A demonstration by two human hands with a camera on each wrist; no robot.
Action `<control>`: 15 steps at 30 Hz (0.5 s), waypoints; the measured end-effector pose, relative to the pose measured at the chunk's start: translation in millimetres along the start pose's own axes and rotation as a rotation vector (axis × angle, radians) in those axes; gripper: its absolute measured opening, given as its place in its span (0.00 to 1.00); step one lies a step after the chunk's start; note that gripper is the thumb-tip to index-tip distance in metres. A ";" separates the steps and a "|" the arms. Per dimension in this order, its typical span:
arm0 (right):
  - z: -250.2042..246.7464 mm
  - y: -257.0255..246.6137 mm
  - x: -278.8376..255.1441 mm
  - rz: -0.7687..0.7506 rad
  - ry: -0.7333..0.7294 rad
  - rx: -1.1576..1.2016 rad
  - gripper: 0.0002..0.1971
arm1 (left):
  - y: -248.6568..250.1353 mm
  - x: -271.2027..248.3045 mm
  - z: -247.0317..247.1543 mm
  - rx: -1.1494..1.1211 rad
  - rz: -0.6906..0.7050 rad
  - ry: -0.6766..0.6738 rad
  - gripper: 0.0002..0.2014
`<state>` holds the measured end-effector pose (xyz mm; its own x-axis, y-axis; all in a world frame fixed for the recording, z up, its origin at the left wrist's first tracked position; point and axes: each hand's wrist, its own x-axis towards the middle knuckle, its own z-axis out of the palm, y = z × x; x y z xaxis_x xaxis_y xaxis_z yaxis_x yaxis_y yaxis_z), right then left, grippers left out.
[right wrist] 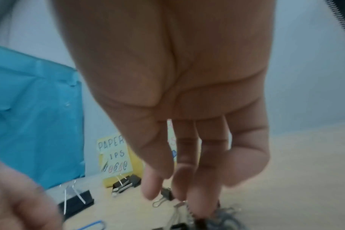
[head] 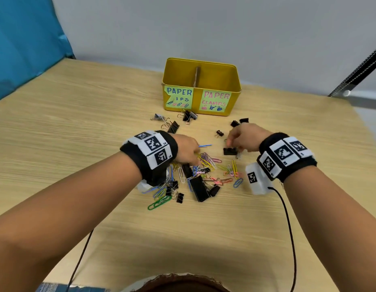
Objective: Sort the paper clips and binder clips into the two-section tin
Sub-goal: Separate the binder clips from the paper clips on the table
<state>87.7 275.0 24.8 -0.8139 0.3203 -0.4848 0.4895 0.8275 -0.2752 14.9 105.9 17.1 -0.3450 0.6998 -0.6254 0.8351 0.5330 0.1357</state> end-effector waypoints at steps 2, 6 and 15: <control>1.7 2.8 0.0 0.009 -0.032 0.037 0.12 | -0.5 -5.1 -4.5 -0.022 -0.024 0.031 0.26; 12.8 -9.2 6.9 -0.060 -0.045 0.012 0.14 | 4.6 -3.4 -6.3 -0.032 -0.016 0.104 0.30; 2.4 -10.7 13.3 0.009 0.041 -0.067 0.17 | 6.9 -6.0 -0.3 -0.152 0.075 0.063 0.25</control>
<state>72.4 269.4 19.3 -0.8221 0.3455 -0.4525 0.4763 0.8528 -0.2142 22.7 105.5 22.0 -0.3141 0.7664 -0.5604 0.7869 0.5404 0.2980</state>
